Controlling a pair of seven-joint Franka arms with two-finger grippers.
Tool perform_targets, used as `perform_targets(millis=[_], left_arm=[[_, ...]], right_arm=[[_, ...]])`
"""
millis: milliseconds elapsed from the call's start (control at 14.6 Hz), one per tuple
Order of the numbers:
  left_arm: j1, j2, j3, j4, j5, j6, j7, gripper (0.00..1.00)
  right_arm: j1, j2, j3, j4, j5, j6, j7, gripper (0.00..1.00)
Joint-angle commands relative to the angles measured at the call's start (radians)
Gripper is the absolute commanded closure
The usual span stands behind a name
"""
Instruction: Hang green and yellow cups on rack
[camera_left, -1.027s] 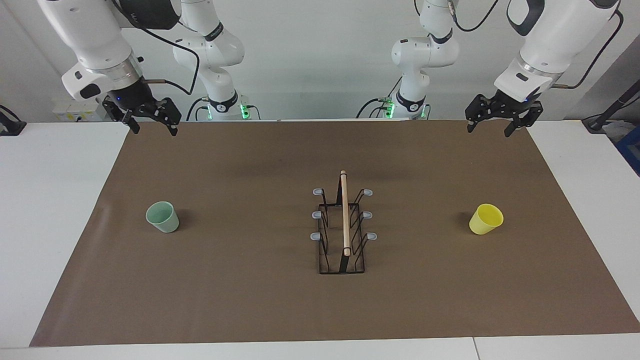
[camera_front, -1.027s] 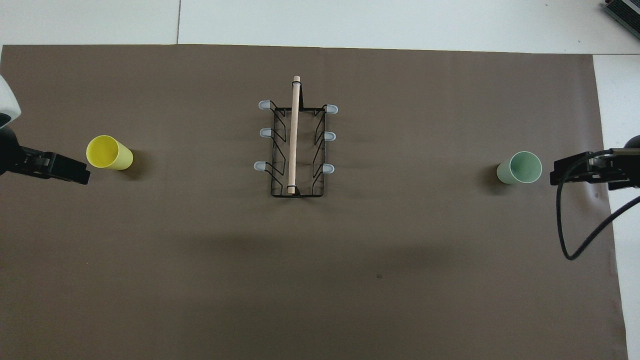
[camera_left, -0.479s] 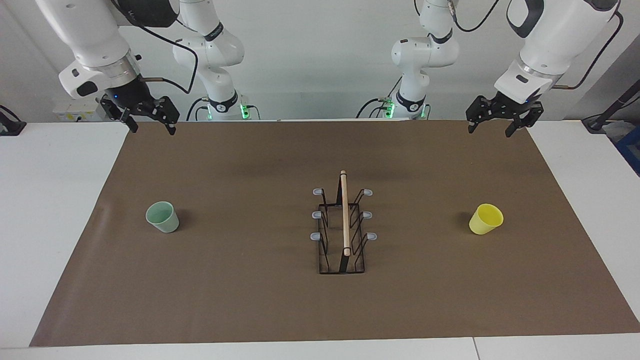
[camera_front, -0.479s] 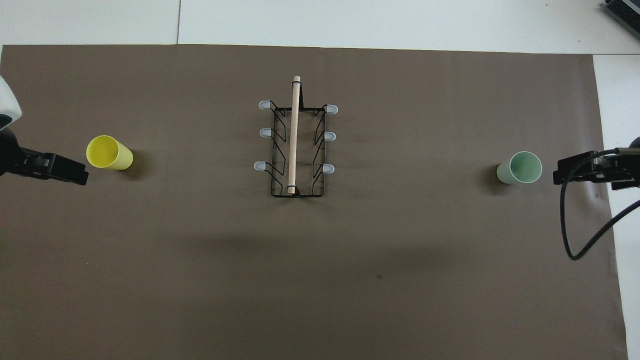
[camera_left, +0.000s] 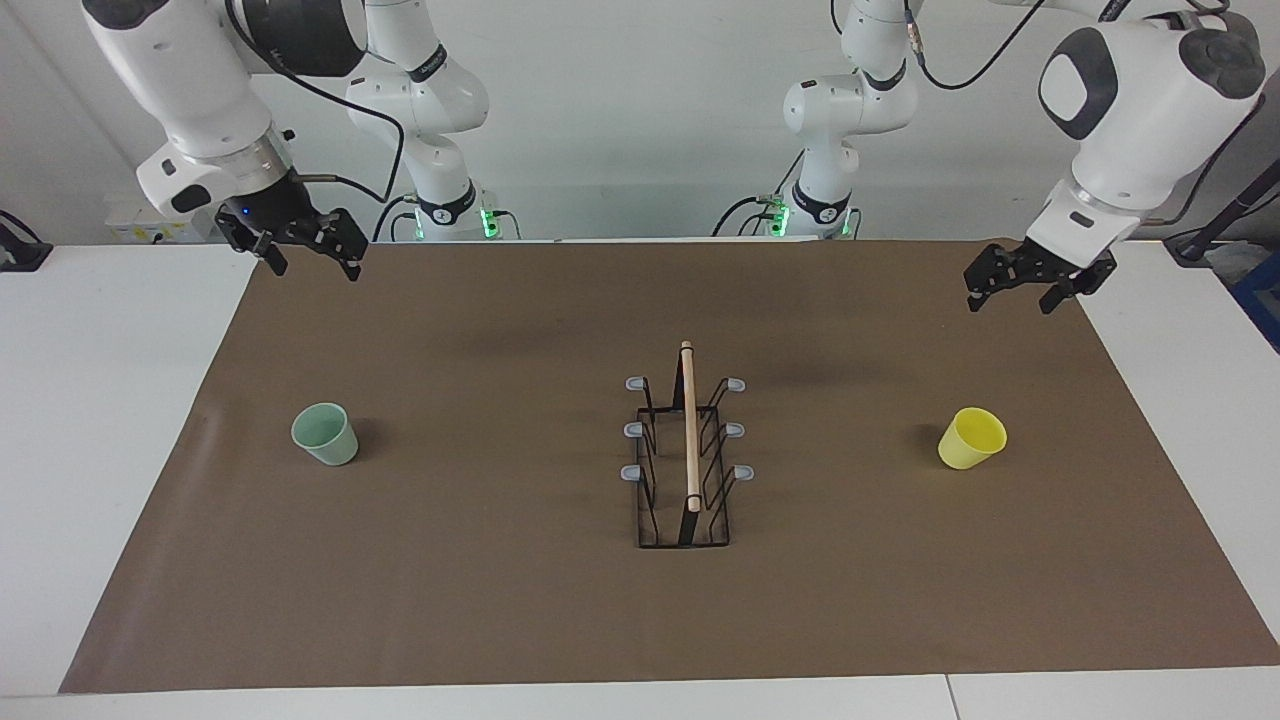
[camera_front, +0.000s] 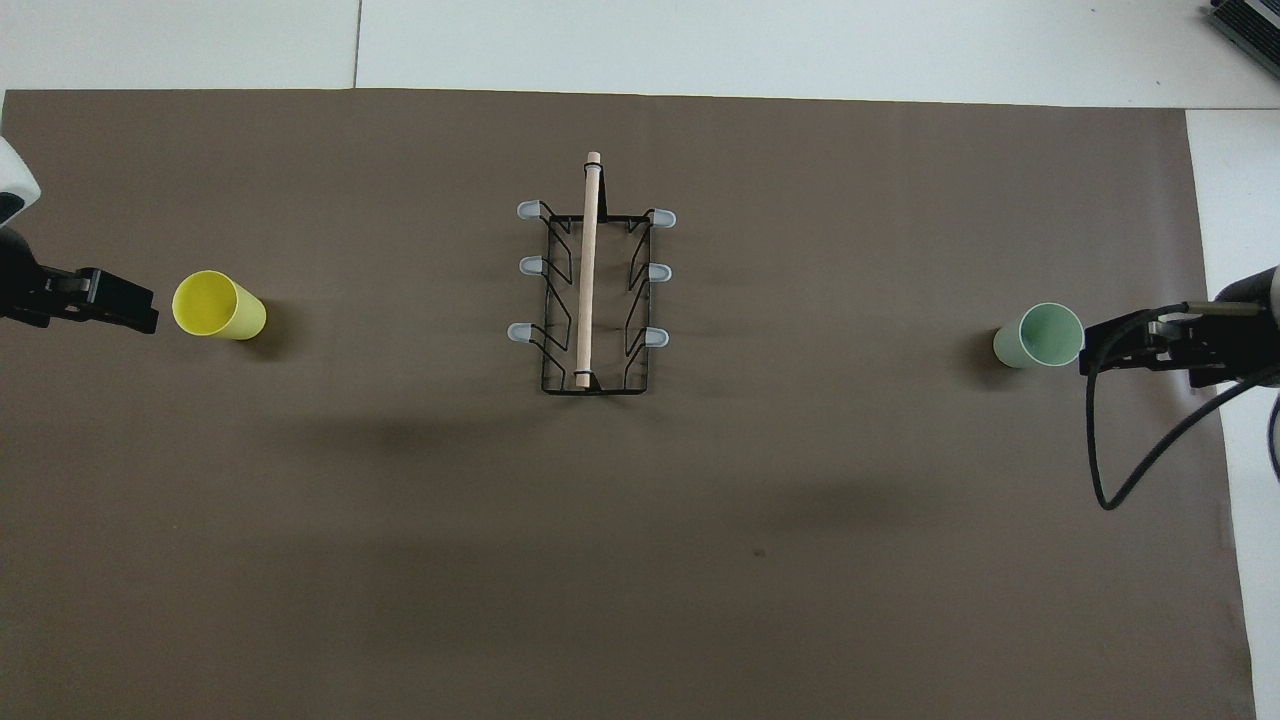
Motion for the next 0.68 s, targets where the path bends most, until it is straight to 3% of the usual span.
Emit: perform_targets(millis=[0, 137, 274, 479, 616], left_arm=[[0.021, 0.111, 0.006, 0.087, 0.009, 0.011, -0.083, 0.00], [0.037, 0.147, 0.019, 0.112, -0.018, 0.020, -0.181, 0.00], [0.039, 0.231, 0.033, 0.195, -0.032, 0.011, -0.289, 0.00], [0.039, 0.361, 0.069, 0.341, -0.046, -0.015, -0.431, 0.00], [0.041, 0.450, 0.103, 0.415, -0.081, -0.028, -0.528, 0.00]], right_arm=[[-0.011, 0.113, 0.003, 0.055, -0.010, 0.026, 0.011, 0.00], [-0.008, 0.257, 0.003, 0.158, -0.036, 0.025, 0.003, 0.00], [-0.010, 0.392, 0.005, 0.258, -0.064, 0.034, -0.024, 0.00], [-0.002, 0.510, 0.016, 0.327, -0.169, 0.052, -0.111, 0.00], [-0.002, 0.614, 0.065, 0.390, -0.252, 0.048, -0.186, 0.00]])
